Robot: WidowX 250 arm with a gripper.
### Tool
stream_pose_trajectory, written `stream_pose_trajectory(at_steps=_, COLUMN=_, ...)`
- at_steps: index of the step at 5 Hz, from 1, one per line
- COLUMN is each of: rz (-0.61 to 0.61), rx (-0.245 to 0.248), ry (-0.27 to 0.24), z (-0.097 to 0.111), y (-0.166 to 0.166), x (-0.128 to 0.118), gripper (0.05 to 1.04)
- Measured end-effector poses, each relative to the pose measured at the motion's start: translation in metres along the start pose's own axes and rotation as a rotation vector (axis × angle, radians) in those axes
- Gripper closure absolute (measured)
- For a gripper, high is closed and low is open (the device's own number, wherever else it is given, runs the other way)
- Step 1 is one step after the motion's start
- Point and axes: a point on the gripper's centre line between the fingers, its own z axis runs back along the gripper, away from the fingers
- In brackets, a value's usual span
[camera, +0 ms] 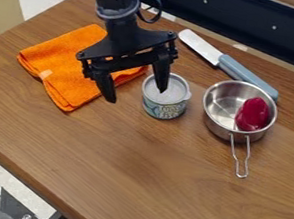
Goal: Moved the orange towel to the lower part of the table
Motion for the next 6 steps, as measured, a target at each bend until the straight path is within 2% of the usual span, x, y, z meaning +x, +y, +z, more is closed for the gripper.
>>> stream_pose_trajectory(at_steps=1, rz=0.002, rx=0.02, ry=0.025, z=-0.006, y=0.004, x=-0.004, gripper=0.086)
stream_pose_trajectory(at_steps=2, rz=-0.009, rx=0.098, ry=0.016, z=-0.003, y=0.022, x=0.017, gripper=0.086)
stream_pose_trajectory(at_steps=3, rz=-0.011, rx=0.091, ry=0.052, z=0.004, y=0.034, x=0.039, gripper=0.086)
stream_pose_trajectory(at_steps=4, rz=0.023, rx=0.082, ry=-0.007, z=0.006, y=0.046, x=0.073, gripper=0.086)
stream_pose_trajectory(at_steps=5, rz=0.066, rx=0.11, ry=-0.145, z=-0.002, y=0.062, x=0.106, gripper=0.086)
stream_pose_trajectory(at_steps=6, rz=0.158, rx=0.151, ry=-0.221, z=-0.018, y=0.07, x=0.138, gripper=0.13)
